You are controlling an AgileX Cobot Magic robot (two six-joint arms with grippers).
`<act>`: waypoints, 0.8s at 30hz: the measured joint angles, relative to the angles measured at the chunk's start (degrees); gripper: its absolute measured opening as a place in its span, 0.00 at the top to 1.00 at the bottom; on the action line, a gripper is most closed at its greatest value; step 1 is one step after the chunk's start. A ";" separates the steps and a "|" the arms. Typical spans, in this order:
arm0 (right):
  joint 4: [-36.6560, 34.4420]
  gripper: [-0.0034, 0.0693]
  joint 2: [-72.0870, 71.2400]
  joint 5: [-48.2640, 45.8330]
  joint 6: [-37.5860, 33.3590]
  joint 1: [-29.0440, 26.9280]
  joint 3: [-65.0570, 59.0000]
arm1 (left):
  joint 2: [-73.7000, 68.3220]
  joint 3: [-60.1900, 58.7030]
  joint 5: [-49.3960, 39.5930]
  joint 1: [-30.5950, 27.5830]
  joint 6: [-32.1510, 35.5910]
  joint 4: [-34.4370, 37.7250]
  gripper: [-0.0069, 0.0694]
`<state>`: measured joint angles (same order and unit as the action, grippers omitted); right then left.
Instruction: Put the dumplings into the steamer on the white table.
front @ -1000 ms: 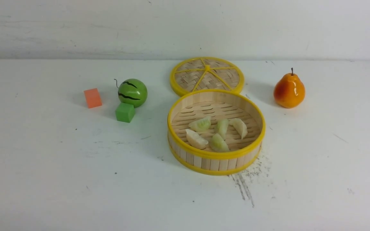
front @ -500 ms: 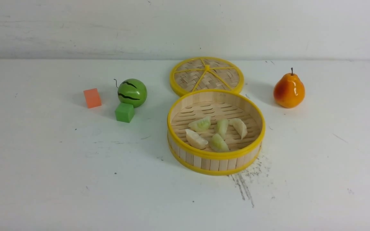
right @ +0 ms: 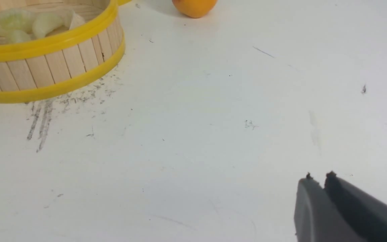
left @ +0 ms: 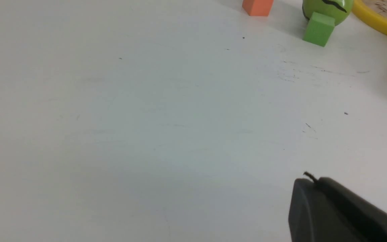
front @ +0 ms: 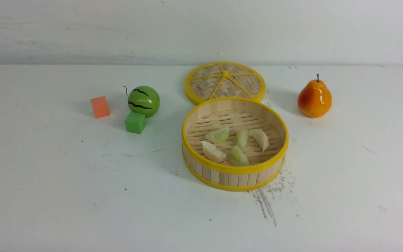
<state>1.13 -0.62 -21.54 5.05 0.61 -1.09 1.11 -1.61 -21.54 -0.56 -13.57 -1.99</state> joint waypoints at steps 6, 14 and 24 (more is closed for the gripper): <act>0.00 0.85 0.00 0.00 0.00 0.00 0.00 | 0.00 0.00 0.00 0.00 0.00 0.00 0.93; 0.00 0.84 0.00 0.00 0.00 0.00 0.00 | 0.00 0.00 0.00 0.00 0.00 0.00 0.93; 0.00 0.82 0.00 0.00 0.00 0.00 0.00 | 0.00 0.00 0.00 0.00 0.00 0.00 0.92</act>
<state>1.13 -0.62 -21.54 5.05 0.61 -1.09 1.11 -1.61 -21.54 -0.56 -13.57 -1.99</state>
